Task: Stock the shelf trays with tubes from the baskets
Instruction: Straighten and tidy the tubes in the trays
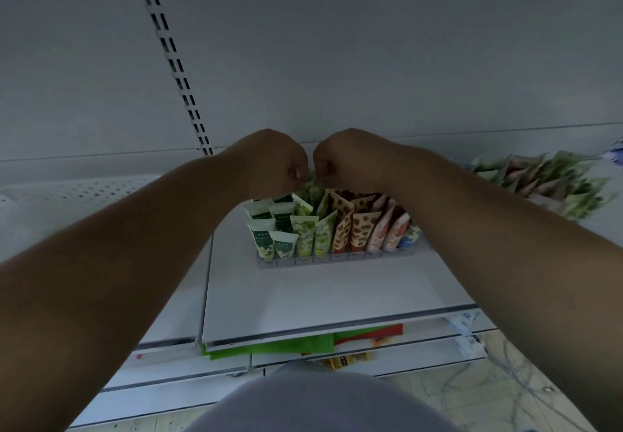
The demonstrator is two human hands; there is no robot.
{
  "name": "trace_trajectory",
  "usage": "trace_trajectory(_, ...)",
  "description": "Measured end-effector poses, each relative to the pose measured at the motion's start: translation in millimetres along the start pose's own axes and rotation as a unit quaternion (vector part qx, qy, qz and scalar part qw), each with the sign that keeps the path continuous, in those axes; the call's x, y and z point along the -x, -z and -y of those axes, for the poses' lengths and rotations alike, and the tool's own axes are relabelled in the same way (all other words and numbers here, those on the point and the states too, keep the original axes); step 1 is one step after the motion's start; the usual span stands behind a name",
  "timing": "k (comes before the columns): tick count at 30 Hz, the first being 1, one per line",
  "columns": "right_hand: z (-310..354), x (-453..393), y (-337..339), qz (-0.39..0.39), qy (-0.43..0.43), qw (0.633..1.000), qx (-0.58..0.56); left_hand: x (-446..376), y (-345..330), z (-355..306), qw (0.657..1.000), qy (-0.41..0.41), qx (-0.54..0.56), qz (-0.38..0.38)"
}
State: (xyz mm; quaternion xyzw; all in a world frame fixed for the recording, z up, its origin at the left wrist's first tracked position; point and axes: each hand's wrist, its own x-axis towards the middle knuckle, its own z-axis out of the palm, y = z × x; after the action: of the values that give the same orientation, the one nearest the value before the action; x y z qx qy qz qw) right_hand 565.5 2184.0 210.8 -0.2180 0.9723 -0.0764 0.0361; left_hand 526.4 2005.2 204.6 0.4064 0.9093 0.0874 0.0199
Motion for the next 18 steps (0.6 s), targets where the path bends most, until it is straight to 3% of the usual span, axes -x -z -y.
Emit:
trace_trajectory(13, -19, 19, 6, -0.014, -0.045, 0.996, -0.078, -5, 2, -7, 0.999, -0.015, 0.025, -0.030)
trace_trajectory(18, -25, 27, 7, 0.002, -0.047, 0.995, -0.083, -17, -1, -14, 1.000, -0.015, 0.027, -0.006)
